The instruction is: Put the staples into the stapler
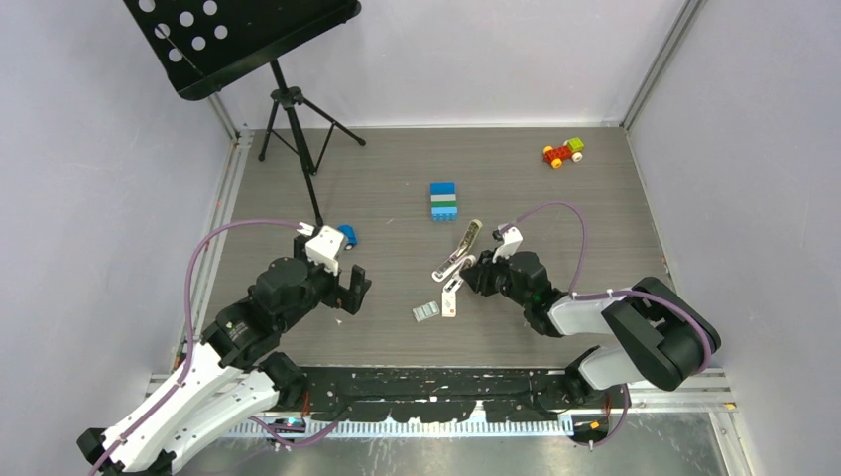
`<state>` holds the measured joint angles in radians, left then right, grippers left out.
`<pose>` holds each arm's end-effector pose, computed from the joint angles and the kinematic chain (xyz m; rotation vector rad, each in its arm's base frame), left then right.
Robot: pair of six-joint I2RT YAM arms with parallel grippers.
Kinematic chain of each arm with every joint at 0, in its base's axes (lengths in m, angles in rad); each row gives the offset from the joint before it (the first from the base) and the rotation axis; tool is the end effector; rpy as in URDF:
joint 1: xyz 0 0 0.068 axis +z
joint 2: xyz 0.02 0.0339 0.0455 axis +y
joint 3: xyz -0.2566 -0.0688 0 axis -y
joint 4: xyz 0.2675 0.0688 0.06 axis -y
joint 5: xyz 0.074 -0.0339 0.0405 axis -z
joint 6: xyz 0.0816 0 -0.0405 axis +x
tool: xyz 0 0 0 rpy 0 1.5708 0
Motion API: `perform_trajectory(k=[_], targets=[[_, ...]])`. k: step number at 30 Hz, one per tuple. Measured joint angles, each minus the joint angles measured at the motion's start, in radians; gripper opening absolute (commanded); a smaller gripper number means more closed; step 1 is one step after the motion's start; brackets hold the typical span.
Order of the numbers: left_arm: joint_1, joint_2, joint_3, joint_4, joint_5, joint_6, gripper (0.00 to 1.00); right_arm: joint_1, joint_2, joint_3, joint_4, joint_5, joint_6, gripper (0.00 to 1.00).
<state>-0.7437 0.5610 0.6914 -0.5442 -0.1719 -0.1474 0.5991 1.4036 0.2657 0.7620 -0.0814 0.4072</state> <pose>0.1578 -0.1262 0.2822 0.4794 1.9427 -0.4069 0.2345 0.1681 0.0918 -0.2491 2.0042 0.7344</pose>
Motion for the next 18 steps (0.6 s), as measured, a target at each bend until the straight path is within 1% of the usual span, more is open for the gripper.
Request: perform_trajectory(k=[11,16,18], targets=[[0.0,0.007,0.0,0.0,0.0,0.0,1.0,0.0,0.0,-0.001,-0.013,0.051,0.037,0.06],[0.0,0.013,0.0,-0.001,0.0,-0.001,1.0,0.0,0.033,-0.015,0.037,0.085,0.054,0.07],[0.0,0.014,0.0,-0.001,0.0,-0.001,1.0,0.0,0.051,-0.023,0.059,0.095,0.065,0.09]])
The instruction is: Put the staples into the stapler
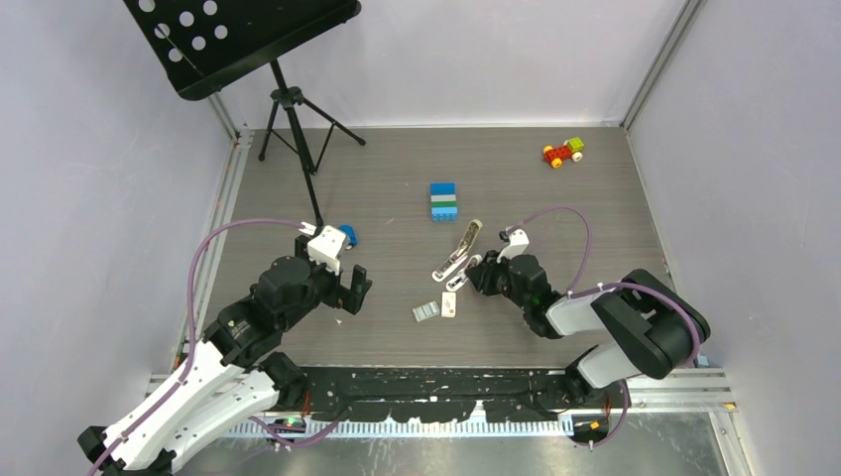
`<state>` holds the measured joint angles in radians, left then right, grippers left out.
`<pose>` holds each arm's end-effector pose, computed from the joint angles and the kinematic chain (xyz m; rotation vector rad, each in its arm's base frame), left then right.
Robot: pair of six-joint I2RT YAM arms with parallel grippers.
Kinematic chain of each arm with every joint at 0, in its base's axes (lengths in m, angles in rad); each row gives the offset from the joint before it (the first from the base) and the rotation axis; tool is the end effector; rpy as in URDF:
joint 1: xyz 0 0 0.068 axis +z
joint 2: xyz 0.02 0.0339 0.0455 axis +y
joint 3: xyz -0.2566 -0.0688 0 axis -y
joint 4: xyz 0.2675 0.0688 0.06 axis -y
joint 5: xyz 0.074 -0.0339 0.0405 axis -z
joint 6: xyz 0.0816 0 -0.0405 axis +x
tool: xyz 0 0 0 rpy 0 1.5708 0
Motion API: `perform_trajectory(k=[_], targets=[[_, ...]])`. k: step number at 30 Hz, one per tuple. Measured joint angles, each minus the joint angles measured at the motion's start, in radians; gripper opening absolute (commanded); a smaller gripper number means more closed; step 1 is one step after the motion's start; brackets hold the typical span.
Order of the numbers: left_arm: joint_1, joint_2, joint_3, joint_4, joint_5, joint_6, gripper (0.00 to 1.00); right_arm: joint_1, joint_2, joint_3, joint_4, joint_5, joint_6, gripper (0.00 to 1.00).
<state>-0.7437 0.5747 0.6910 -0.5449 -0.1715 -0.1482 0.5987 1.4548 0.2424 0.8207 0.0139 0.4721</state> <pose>0.1594 -0.1277 0.2794 0.4841 1.9563 -0.4016 0.2353 0.1592 0.0795 -0.1188 2.0234 0.6796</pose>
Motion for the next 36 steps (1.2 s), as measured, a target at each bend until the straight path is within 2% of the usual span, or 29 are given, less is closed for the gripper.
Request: perform_trajectory(k=[4,8,12,20,27,32,36], targets=[[0.0,0.0,0.0,0.0,0.0,0.0,1.0,-0.001,0.039,-0.002,0.05,0.002,0.013,0.18],[0.0,0.002,-0.001,0.0,0.0,0.0,1.0,-0.003,0.056,-0.002,0.078,-0.003,0.022,0.39],[0.0,0.002,-0.002,0.0,0.0,0.0,1.0,-0.005,0.057,-0.002,0.087,-0.008,0.028,0.48],[0.0,0.009,-0.002,0.0,0.0,0.0,1.0,-0.005,-0.035,-0.001,-0.011,-0.007,0.029,0.69],[0.0,0.011,-0.002,-0.002,0.004,-0.001,1.0,0.048,-0.248,0.015,-0.219,0.061,0.046,0.72],[0.0,0.016,-0.002,-0.003,0.007,-0.002,1.0,0.159,-0.365,0.037,-0.422,0.199,0.1,0.76],[0.0,0.02,-0.002,-0.005,0.007,-0.005,1.0,0.264,-0.381,0.104,-0.61,0.322,0.169,0.76]])
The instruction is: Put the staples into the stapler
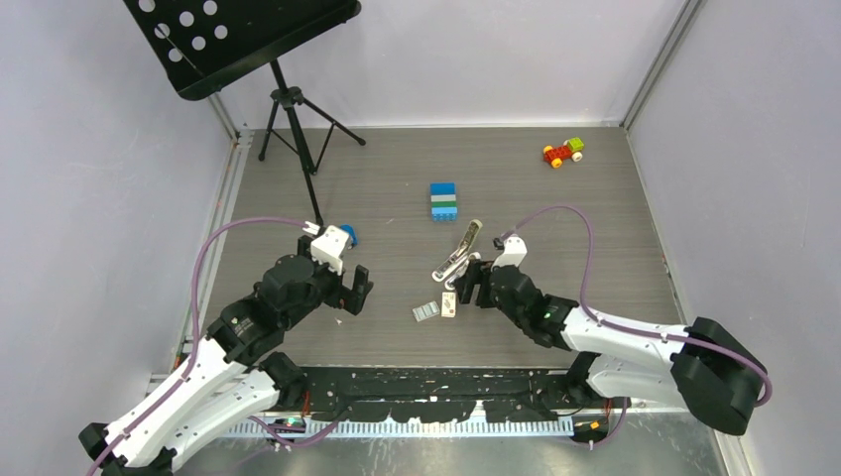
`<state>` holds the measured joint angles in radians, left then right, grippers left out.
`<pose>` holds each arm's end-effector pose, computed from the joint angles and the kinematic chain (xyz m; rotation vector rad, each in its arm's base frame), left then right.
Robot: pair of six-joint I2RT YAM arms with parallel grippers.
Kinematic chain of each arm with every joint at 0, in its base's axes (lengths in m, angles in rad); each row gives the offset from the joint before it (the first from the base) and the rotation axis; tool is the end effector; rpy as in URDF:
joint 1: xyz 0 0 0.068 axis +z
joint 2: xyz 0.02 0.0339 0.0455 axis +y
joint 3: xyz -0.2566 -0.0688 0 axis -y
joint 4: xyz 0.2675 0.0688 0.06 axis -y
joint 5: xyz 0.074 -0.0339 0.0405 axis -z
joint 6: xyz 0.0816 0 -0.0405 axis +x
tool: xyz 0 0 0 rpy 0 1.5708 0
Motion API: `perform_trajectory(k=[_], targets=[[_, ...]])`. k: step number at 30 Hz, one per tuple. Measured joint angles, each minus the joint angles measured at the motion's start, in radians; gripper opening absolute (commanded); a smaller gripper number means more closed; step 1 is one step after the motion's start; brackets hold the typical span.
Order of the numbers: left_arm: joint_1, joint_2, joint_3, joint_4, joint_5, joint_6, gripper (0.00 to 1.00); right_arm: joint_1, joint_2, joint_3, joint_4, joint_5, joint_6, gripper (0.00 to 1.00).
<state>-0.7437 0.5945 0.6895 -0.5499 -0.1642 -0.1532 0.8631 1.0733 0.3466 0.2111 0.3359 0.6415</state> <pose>0.1612 -0.1302 0.2744 0.4933 1.9819 -0.4007 0.1951 0.1867 0.1316 -0.0260 2.1059 0.5750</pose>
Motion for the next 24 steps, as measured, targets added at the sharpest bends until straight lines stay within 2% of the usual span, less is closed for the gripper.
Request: perform_trajectory(k=[4,12,21,24], targets=[[0.0,0.002,0.0,-0.002,0.0,-0.003,1.0,0.092,0.061,0.101,-0.143,0.127,0.076,0.71],[0.0,-0.01,0.0,-0.002,0.0,-0.019,1.0,0.201,0.264,0.232,-0.275,0.284,0.18,0.64],[0.0,-0.014,0.0,-0.003,0.0,-0.026,1.0,0.235,0.397,0.329,-0.311,0.348,0.216,0.61],[0.0,-0.014,0.0,-0.004,0.001,-0.027,1.0,0.235,0.438,0.355,-0.319,0.352,0.222,0.57]])
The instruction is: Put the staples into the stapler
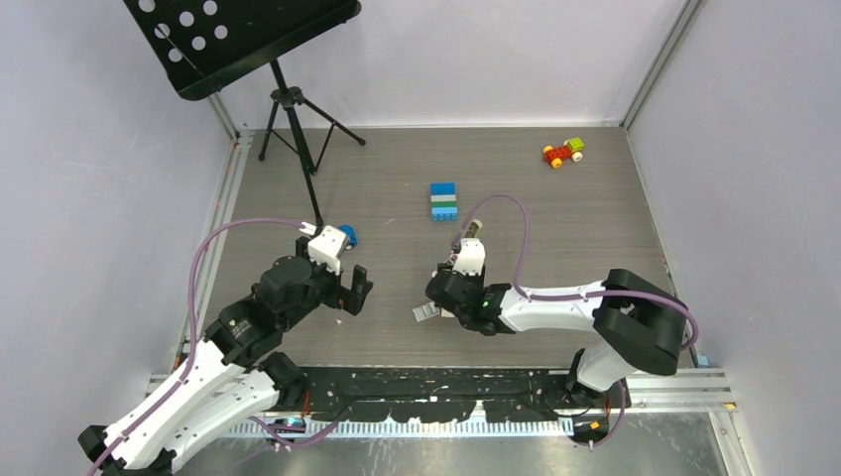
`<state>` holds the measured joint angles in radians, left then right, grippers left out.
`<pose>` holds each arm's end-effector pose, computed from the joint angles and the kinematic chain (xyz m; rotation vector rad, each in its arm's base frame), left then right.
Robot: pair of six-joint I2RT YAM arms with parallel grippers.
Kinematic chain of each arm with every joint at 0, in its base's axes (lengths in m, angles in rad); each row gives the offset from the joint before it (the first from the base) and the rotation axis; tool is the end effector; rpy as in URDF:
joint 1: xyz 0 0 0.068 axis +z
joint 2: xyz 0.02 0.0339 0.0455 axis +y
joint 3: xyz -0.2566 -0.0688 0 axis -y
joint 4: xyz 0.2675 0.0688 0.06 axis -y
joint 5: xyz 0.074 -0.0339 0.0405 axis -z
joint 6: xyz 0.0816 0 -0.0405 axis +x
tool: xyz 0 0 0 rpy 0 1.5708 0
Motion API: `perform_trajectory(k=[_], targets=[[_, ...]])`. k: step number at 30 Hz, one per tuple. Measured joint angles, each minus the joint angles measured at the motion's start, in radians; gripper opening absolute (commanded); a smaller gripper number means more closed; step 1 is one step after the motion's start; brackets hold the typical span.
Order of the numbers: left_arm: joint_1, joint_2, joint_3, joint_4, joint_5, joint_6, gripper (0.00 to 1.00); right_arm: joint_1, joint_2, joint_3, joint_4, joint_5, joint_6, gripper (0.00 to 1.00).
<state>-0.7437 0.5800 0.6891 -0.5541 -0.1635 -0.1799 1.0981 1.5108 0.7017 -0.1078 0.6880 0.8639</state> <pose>0.1593 -0.1285 0.2764 0.4644 1.9813 -0.4223 0.1900 0.2578 0.1087 0.0085 2.2371 0.1834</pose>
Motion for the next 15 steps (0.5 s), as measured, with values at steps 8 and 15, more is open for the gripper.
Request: perform_trajectory(k=[8,15], targets=[[0.0,0.0,0.0,-0.005,0.001,-0.001,1.0,0.015,0.061,0.039,-0.04,-0.004,0.01,0.5],[0.0,0.0,0.0,-0.005,0.003,-0.003,1.0,0.028,0.084,0.054,-0.089,-0.011,0.029,0.45]])
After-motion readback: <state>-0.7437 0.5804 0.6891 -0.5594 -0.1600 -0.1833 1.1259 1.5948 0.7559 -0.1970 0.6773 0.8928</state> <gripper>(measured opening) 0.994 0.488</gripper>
